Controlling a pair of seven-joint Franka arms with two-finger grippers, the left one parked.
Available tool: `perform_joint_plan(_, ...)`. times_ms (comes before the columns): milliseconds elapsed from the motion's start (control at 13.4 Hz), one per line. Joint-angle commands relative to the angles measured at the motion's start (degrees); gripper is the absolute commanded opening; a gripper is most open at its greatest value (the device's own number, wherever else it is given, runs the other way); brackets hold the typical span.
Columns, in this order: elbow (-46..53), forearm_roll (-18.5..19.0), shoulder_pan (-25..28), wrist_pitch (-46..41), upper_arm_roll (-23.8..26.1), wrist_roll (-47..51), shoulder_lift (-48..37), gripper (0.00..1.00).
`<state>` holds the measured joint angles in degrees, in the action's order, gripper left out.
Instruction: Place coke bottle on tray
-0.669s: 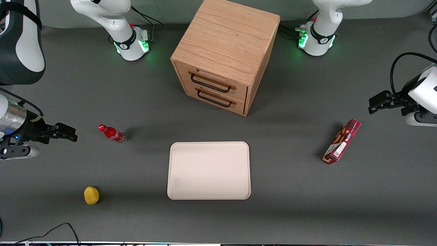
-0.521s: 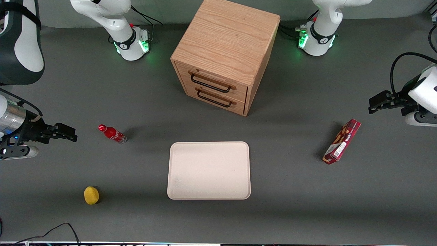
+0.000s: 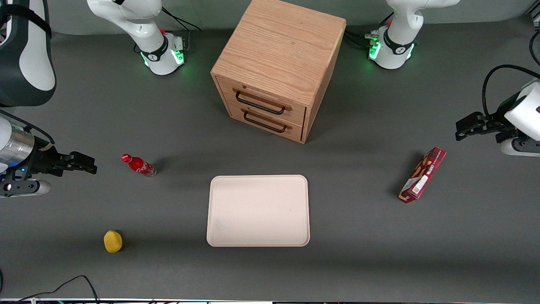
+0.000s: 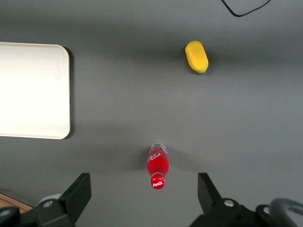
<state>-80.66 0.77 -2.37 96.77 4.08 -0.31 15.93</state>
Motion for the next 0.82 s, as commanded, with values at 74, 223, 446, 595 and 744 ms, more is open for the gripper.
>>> perform_joint_plan(74,-0.90,-0.15,-0.09,0.35,-0.03,1.02,-0.38,1.00)
perform_joint_plan(223,-0.90,-0.15,-0.18,0.61,-0.03,1.02,-0.29,1.00)
perform_joint_plan(446,-1.07,-0.15,-0.09,0.88,-0.03,1.02,-0.11,1.00)
perform_joint_plan(595,-1.34,-0.07,0.08,0.97,-0.03,1.02,0.15,1.00)
perform_joint_plan(744,-3.61,-0.07,0.00,2.89,-0.12,1.02,-0.63,1.00)
